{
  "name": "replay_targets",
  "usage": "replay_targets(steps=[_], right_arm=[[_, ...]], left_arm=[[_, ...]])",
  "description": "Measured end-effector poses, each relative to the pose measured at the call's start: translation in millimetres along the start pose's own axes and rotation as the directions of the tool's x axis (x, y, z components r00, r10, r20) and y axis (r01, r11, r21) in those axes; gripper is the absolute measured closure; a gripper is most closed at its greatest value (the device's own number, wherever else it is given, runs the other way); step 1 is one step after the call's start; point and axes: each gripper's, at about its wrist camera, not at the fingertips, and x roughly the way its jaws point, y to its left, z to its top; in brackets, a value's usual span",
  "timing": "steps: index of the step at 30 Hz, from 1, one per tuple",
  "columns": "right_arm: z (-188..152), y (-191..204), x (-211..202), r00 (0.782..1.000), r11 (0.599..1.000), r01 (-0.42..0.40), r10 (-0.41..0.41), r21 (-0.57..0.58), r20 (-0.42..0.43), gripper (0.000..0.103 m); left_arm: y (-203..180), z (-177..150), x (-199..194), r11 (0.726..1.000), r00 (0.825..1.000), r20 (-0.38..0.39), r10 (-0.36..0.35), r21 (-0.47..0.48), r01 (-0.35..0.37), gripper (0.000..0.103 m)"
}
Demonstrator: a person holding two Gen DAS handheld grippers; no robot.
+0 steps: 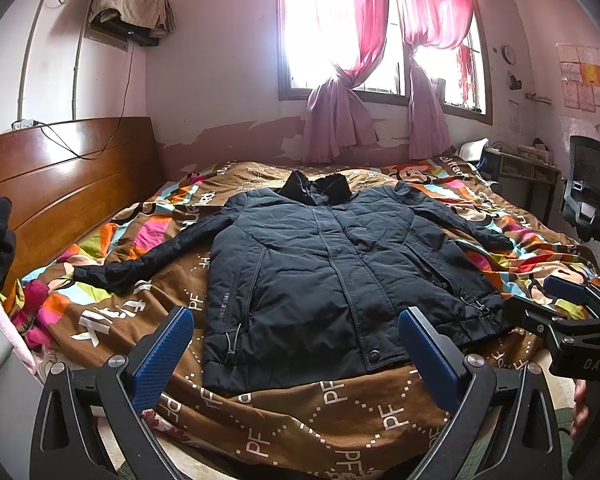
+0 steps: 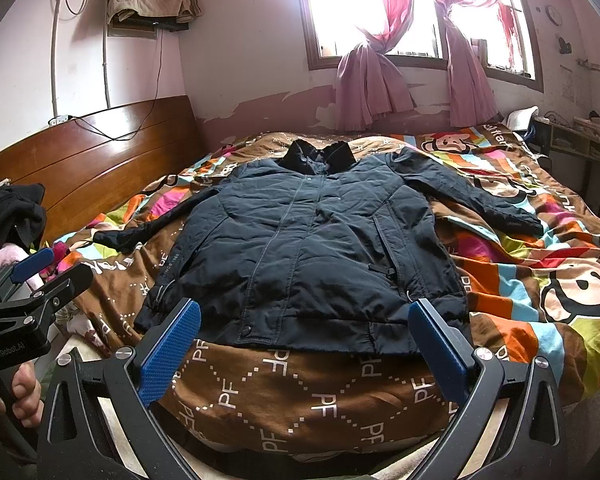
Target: Fold large clothes
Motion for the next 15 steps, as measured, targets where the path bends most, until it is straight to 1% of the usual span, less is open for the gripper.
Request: replay_targets(steps=[1, 2, 3, 7, 9, 10, 12, 14, 15], right_arm=[[-0.8, 0.1, -0.1, 1.0, 1.0, -0.001, 0.001, -0.001, 0.0, 0.001], [-1.5, 0.4, 1.8, 1.0, 1.0, -0.002, 0.002, -0.003, -0.007, 0.001], [-3.0, 0.5, 3.1, 1.0, 1.0, -0.001, 0.001, -0.004, -0.01, 0.001], [-10.2, -1.1, 14.1, 1.0, 1.0, 0.002, -0.002, 0.0, -0.027, 0.001], [-7.8, -5.0, 22.1, 0.999, 1.0, 0.017, -0.017, 0.004, -0.033, 0.001], [-7.9, -8.4, 25.8, 0.999, 0.999, 0.032, -0.031, 0.008, -0.029, 0.001], [-3.1, -16.5, 36.1, 0.998, 0.998, 0.06, -0.06, 0.013, -0.031, 0.001], [4.7, -29.8, 47.6, 0.995, 0.996, 0.091, -0.09, 0.026, -0.036, 0.001], [9.4, -39.1, 53.2, 0.995, 0.994, 0.099, -0.097, 0.041, -0.035, 0.001]], left_arm=[[0.2, -0.2, 1.4, 1.0, 1.0, -0.007, 0.002, 0.001, -0.002, 0.0], [-0.4, 1.1, 14.3, 1.0, 1.0, -0.016, 0.005, 0.002, -0.004, 0.0], [2.3, 2.1, 12.4, 1.0, 1.0, -0.022, 0.008, 0.004, -0.008, 0.0], [2.2, -2.3, 27.1, 1.0, 0.998, -0.059, 0.02, 0.007, -0.019, 0.0], [1.8, -2.2, 37.4, 0.999, 0.995, -0.099, 0.032, 0.018, -0.031, 0.0], [1.6, -2.5, 42.6, 0.999, 0.995, -0.094, 0.031, 0.01, -0.03, 0.0], [2.5, 0.2, 59.6, 1.0, 0.993, -0.117, 0.023, -0.016, -0.025, 0.0], [4.6, 4.8, 81.6, 0.999, 0.982, -0.187, 0.023, -0.037, -0.031, 0.0], [5.7, 7.9, 91.7, 0.999, 0.977, -0.211, 0.033, -0.03, -0.04, 0.0]])
